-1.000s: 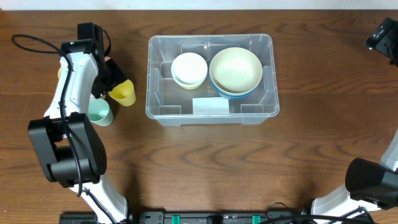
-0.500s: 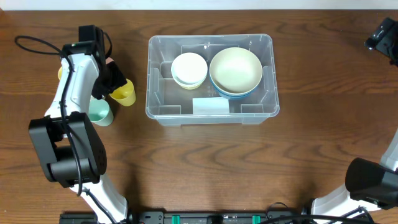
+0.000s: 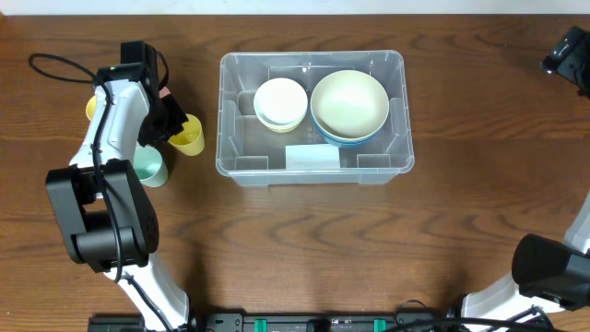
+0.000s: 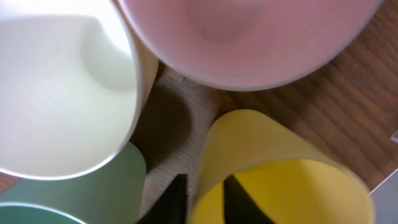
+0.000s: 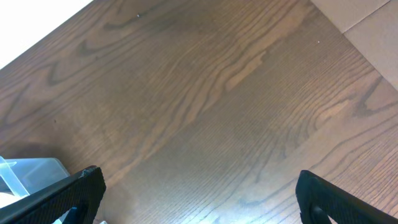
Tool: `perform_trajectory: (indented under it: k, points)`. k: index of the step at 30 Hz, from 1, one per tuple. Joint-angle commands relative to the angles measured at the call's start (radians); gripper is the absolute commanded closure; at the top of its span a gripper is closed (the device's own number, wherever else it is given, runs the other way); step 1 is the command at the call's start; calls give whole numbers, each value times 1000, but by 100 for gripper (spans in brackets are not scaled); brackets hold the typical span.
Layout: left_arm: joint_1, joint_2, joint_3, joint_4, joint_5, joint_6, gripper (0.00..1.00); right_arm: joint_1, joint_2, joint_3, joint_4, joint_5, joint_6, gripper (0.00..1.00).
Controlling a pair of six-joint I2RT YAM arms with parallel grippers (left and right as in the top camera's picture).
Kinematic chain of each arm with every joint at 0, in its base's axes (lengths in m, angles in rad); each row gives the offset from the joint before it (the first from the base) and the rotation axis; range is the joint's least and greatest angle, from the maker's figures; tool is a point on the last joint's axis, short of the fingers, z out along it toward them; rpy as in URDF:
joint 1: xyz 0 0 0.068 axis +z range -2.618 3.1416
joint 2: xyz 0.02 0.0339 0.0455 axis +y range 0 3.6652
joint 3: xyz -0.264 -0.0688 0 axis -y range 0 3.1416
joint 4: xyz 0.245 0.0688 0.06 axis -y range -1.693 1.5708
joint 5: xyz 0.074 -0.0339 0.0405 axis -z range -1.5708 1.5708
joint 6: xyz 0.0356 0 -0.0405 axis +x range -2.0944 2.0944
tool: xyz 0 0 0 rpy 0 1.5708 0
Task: Pack container
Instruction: 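Move left gripper to the yellow cup and grasp its rim, then lift the yellow cup and lower it into the container front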
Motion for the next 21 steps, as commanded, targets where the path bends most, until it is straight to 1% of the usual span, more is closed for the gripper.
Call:
perform_trajectory:
  k: [1, 5, 10, 16, 21]
  points:
    - [1, 8, -8, -3, -10, 6, 94, -4, -20, 11, -2, 6, 13, 1]
    - [1, 1, -7, -10, -9, 7, 94, -4, -20, 11, -1, 6, 13, 1]
    - [1, -69, 5, -50, -8, 12, 94, -4, -20, 11, -2, 6, 13, 1]
    - [-23, -249, 5, -109, -7, 45, 94, -4, -20, 11, -2, 6, 13, 1]
    - [-83, -443, 5, -159, 0, 73, 94, -4, -20, 11, -1, 6, 13, 1]
